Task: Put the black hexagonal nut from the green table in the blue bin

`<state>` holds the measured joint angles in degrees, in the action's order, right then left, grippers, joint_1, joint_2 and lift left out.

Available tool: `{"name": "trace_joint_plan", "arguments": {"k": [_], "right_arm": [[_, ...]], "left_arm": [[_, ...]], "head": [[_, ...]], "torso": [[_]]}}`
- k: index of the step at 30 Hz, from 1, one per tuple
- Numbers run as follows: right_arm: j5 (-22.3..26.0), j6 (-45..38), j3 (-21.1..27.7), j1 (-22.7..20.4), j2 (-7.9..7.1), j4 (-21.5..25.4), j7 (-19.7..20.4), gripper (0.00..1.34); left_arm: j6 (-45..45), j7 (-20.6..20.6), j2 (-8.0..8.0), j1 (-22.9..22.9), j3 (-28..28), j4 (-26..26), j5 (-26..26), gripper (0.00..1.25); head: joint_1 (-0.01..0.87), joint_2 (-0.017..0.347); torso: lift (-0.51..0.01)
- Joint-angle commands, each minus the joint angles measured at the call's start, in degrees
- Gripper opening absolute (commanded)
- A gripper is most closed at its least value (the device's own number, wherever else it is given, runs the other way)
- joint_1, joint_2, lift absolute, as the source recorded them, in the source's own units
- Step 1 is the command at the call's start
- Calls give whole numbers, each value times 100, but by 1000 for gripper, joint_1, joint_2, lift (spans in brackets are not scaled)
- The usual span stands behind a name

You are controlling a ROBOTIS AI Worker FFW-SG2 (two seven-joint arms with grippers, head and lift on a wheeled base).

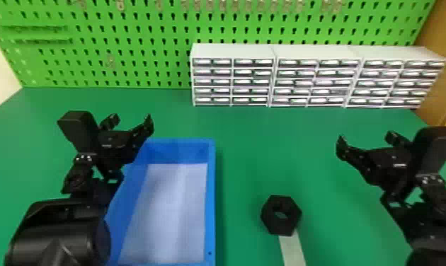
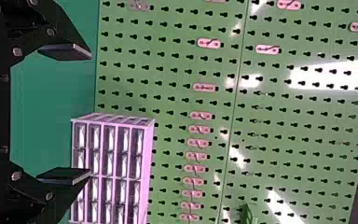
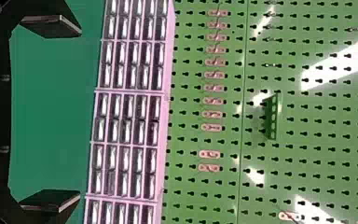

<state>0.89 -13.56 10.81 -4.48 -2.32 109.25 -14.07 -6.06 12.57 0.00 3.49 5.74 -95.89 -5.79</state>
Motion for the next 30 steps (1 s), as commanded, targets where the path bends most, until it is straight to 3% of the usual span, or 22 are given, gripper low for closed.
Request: {"name": "trace_joint_plan", "arguments": {"k": [1, 6, 12, 20, 30], "right_arm": [[34, -68, 0, 9, 4, 0, 1, 1252], [87, -244, -53, 132, -23, 0, 1, 1252], [219, -736, -220, 431, -242, 0, 1, 1250], [605, -1975, -193, 800, -251, 0, -8, 1250], [711, -3135, -378, 1292, -295, 0, 1, 1252]], "left_arm": [[0, 0, 15, -15, 6, 0, -1, 877], [0, 0, 15, -24, 14, 0, -1, 877], [0, 0, 15, -24, -3, 0, 8, 877], [0, 0, 15, -41, 14, 0, 16, 877], [0, 0, 15, -33, -3, 0, 34, 877]], "head": [[686, 51], [686, 51], [686, 51], [686, 51], [686, 51]], "torso": [[-97], [-97], [-97], [-97], [-97]]}}
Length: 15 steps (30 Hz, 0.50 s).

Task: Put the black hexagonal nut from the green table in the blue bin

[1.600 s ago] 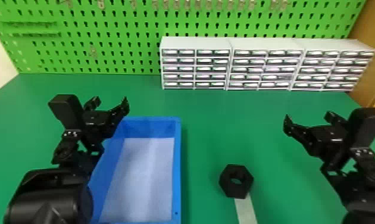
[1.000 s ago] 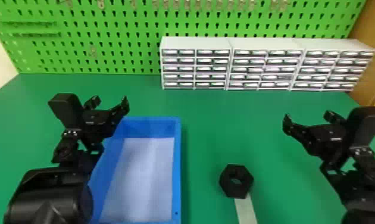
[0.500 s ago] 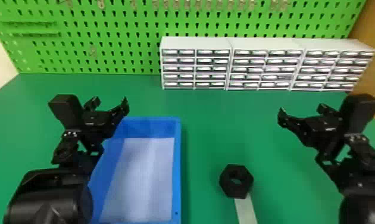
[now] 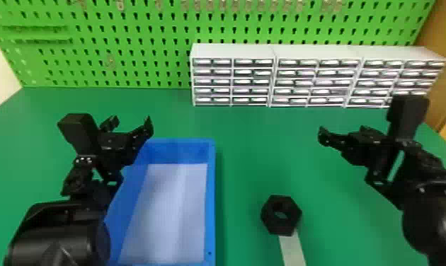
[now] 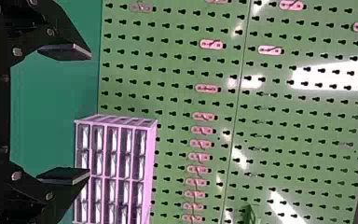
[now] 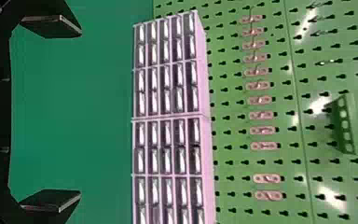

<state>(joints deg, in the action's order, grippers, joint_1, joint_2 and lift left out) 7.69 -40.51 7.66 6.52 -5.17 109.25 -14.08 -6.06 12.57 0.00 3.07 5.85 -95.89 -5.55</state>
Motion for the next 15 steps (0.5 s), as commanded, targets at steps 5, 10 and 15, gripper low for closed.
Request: {"name": "trace_joint_plan", "arguments": {"k": [5, 10, 15], "right_arm": [[58, -827, -72, 341, -37, -9, 2, 1250], [119, -1328, -80, 490, -98, -18, 2, 1250], [189, -1917, -63, 692, -125, -18, 2, 1250]], "left_arm": [[0, 0, 15, 18, -22, 0, 19, 877], [0, 0, 15, 10, -13, 0, 19, 877], [0, 0, 15, 10, -13, 0, 27, 877]], "head": [[686, 51], [686, 51], [686, 51]], "torso": [[-97], [-97], [-97]]}}
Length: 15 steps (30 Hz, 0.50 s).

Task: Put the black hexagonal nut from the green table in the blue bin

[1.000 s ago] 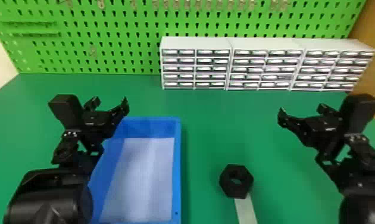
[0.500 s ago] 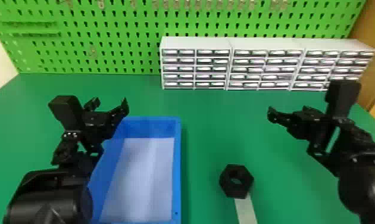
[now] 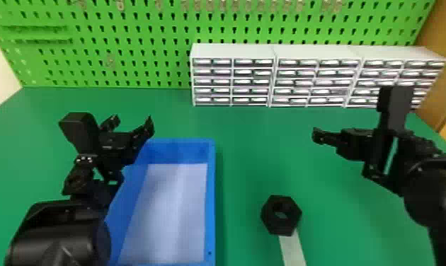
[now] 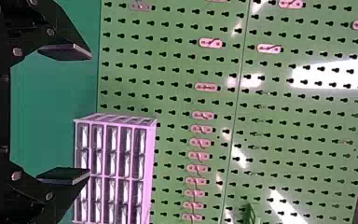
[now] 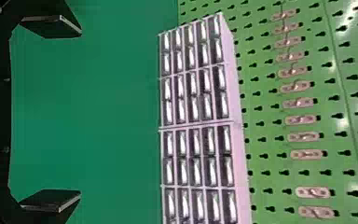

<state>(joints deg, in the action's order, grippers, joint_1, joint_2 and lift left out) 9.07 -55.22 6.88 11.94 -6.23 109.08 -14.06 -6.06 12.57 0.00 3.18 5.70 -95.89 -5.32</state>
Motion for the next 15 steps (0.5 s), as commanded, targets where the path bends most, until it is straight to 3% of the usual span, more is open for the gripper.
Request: {"name": "trace_joint_plan", "arguments": {"k": [1, 9, 15], "right_arm": [[86, -569, 24, 186, -19, -1, 0, 1250], [358, -1536, -11, 520, -89, -27, 0, 1249], [701, -2292, -126, 801, -230, -142, 0, 1249]], "left_arm": [[0, 0, 15, -1, 1, 0, 5, 877], [0, 0, 15, -1, 1, 0, 31, 877], [0, 0, 15, -1, 1, 0, 67, 877]], "head": [[686, 51], [686, 51], [686, 51]], "torso": [[-97], [-97], [-97]]}}
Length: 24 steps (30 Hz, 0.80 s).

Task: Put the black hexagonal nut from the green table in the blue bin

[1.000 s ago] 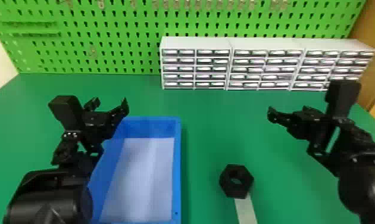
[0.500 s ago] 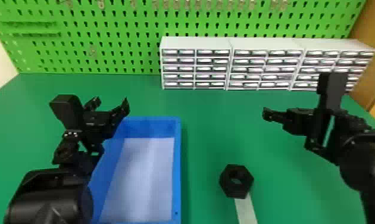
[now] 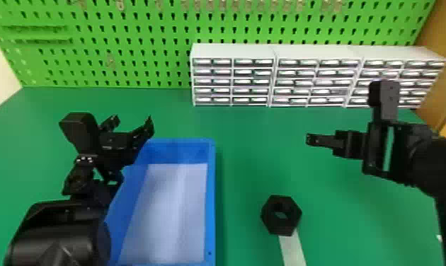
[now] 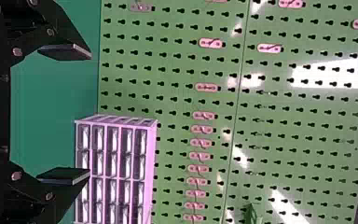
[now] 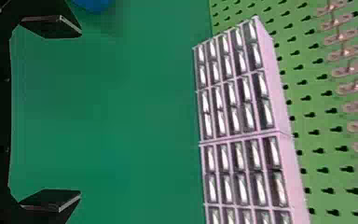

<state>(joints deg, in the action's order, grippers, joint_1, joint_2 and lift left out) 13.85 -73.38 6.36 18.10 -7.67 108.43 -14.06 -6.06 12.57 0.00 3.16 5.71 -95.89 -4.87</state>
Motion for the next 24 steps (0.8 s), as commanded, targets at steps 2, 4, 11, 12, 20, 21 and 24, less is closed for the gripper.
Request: {"name": "trace_joint_plan", "arguments": {"k": [2, 4, 11, 12, 20, 21, 24], "right_arm": [[311, -721, -126, 282, -130, -111, 0, 1249], [408, -932, -153, 361, -156, -155, 0, 1249], [549, -1670, -328, 616, -218, -296, 0, 1249], [575, -1670, -346, 642, -227, -313, 0, 1249], [628, -1670, -478, 827, -235, -533, 0, 1249], [619, -1670, -522, 853, -253, -577, 0, 1249], [601, -1670, -689, 914, -297, -726, 0, 1249]], "left_arm": [[0, 0, 15, 0, 0, 9, 38, 877], [0, 0, 15, 9, 0, 9, 38, 877], [0, 0, 15, 9, 0, 9, 47, 877], [0, 0, 15, 9, 0, 9, 47, 877], [0, 0, 15, 9, 9, 18, 56, 877], [0, 0, 15, 9, 9, 18, 56, 877], [0, 0, 15, 9, 9, 18, 56, 877]], "head": [[686, 51], [686, 51], [686, 51], [686, 51], [686, 51], [686, 51], [686, 51]], "torso": [[-97], [-97], [-97], [-97], [-97], [-97], [-97]]}}
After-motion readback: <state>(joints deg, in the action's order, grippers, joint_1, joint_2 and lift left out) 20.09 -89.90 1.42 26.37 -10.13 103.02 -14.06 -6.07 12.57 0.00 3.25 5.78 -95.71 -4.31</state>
